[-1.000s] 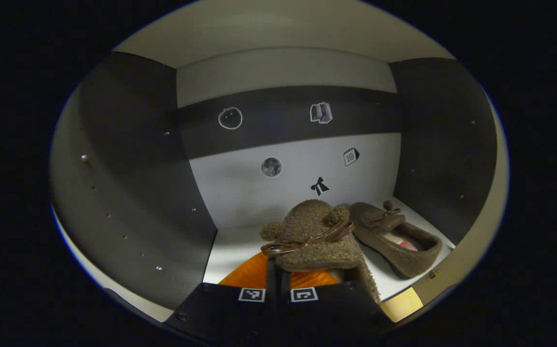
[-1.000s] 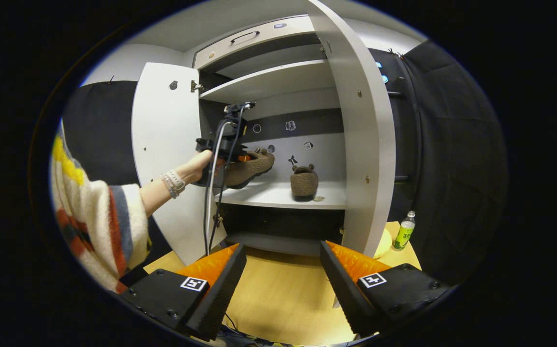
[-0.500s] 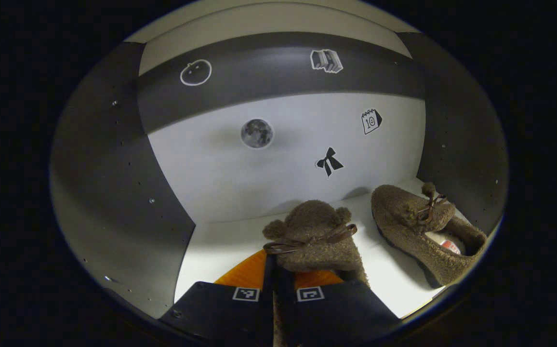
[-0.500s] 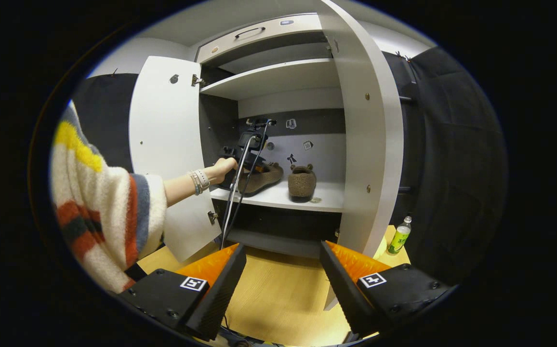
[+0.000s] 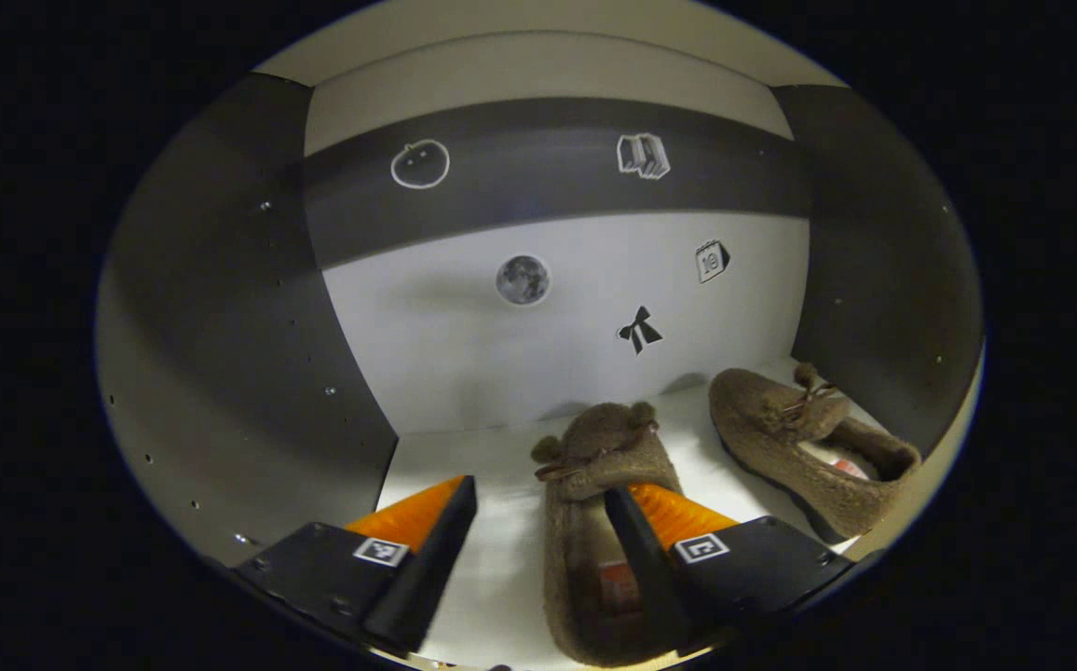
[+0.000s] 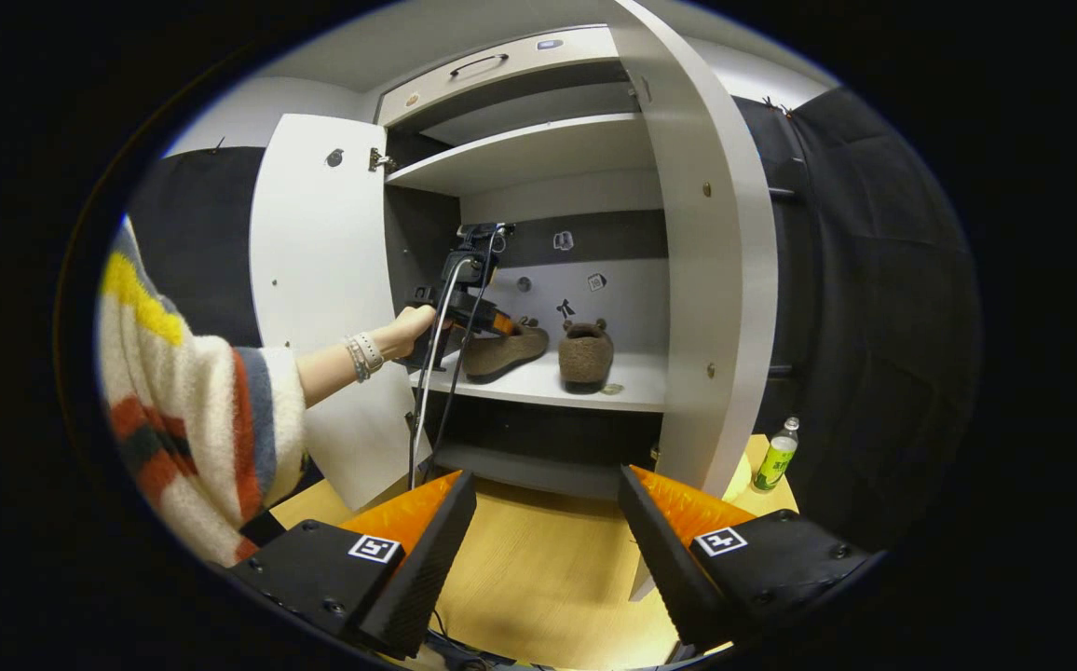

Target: Grab one shoe with the right hand and put it into the shoe cabinet, grab the other shoe with the left hand and put it into the shoe cabinet; then close the right door with the right hand and the left door with the left hand.

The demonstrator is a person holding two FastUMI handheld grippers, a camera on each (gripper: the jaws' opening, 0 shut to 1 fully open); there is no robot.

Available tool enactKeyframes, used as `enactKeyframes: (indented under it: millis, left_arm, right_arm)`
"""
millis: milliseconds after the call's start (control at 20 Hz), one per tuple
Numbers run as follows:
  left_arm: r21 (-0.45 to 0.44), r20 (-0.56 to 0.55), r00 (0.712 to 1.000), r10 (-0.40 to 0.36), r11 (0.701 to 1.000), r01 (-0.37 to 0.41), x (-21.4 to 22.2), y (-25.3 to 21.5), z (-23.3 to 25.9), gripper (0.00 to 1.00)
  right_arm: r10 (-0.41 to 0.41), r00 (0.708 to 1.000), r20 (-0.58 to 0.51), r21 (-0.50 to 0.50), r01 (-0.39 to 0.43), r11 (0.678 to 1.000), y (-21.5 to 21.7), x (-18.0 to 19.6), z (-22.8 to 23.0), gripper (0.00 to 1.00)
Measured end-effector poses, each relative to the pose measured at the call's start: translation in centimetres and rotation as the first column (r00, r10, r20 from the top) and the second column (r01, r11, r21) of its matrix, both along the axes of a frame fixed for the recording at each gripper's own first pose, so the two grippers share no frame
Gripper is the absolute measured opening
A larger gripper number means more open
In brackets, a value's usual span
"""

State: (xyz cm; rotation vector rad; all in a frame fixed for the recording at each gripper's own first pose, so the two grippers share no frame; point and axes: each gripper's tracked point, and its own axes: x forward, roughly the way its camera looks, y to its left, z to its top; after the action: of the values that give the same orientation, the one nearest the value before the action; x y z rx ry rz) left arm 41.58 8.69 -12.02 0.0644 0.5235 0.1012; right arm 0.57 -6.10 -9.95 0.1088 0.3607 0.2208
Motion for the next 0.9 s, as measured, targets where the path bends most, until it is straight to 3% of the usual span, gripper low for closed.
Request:
enactKeyframes:
  millis: [100, 350, 500, 550, 700, 900]
  left_arm:
    - [0.015, 0.031, 0.999, -0.019, 1.000, 0.018, -1.8, -0.1, 1.7, 0.97]
    - [-0.042, 0.220, 0.972, -0.079, 0.995, 0.090, -9.0, -2.7, 8.6, 0.97]
    - [-0.083, 0.408, 0.905, -0.121, 0.982, 0.168, -16.0, -5.7, 14.7, 1.00]
    - [-0.107, 0.464, 0.877, -0.123, 0.975, 0.194, -18.5, -6.6, 16.3, 0.97]
    - [-0.162, 0.582, 0.808, -0.087, 0.962, 0.220, -24.9, -7.5, 19.4, 0.99]
    - [-0.122, 0.627, 0.772, -0.102, 0.966, 0.227, -31.8, -8.3, 20.0, 0.95]
  right_arm:
    - [0.016, 1.000, 0.021, 0.003, -0.017, 1.000, 0.7, -0.1, 0.9, 0.99]
    - [0.023, 0.994, 0.102, -0.008, -0.023, 1.000, 1.4, -0.5, 3.6, 0.98]
    - [0.002, 0.987, 0.158, -0.030, 0.003, 1.000, 0.6, -0.8, 5.3, 0.98]
    - [-0.007, 0.985, 0.171, -0.030, 0.012, 0.999, 0.2, -1.0, 5.7, 0.98]
    - [-0.039, 0.982, 0.185, -0.003, 0.040, 0.999, -1.6, -1.6, 6.9, 0.98]
    - [-0.116, 0.972, 0.204, -0.045, 0.128, 0.991, -6.9, -2.1, 7.7, 0.98]
